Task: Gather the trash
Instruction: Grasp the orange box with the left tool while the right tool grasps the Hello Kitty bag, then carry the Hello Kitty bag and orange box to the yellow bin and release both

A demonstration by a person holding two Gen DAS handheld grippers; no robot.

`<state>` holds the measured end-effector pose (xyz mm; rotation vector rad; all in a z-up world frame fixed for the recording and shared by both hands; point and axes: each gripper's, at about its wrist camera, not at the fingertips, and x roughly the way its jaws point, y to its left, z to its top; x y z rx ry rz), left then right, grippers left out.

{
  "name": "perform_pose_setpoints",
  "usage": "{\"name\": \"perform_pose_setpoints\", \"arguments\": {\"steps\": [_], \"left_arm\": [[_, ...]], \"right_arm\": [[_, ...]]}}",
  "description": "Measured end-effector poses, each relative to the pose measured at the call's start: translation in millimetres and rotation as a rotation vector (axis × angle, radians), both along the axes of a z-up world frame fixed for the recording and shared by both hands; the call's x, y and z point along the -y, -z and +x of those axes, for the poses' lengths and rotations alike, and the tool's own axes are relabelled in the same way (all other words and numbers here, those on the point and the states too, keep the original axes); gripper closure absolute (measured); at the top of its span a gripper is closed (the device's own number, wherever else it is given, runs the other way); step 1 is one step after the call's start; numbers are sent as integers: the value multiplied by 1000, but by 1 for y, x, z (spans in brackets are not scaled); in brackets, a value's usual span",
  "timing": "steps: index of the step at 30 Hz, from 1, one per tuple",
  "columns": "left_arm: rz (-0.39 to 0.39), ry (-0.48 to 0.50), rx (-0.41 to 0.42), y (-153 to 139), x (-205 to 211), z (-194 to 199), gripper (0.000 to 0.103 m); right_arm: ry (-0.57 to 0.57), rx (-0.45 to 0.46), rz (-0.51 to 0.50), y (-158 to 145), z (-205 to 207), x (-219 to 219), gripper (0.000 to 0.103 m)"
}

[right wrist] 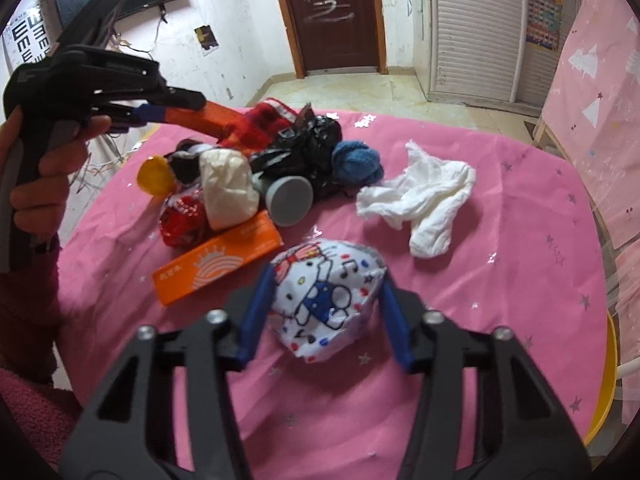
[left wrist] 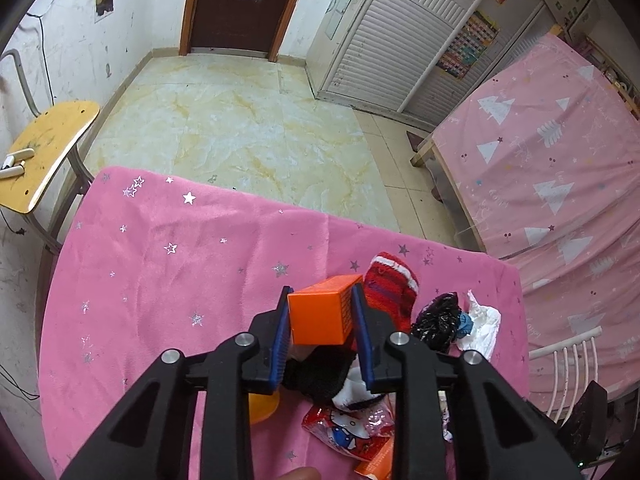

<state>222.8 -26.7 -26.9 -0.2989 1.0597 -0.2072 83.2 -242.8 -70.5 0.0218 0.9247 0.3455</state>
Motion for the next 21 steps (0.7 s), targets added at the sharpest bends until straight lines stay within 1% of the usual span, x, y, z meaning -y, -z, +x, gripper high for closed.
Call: {"name": "perform_pose_setpoints", "arguments": {"steps": [4,10,15,21], "left_arm": [[6,-4,15,-7,1,-5,86],[22,-18,49,-20,-2,-14,88],[54,-24,72,-31,-2,-20,88],[65,-20,104,-48,5,-32,88]], "right_arm": [[11,33,4,-6,-6,3,65],[25,76,32,-21,-10,14,66],[47,95,65,-26,-15,27,65],[76,129,79,-33,-24,47,65]]}}
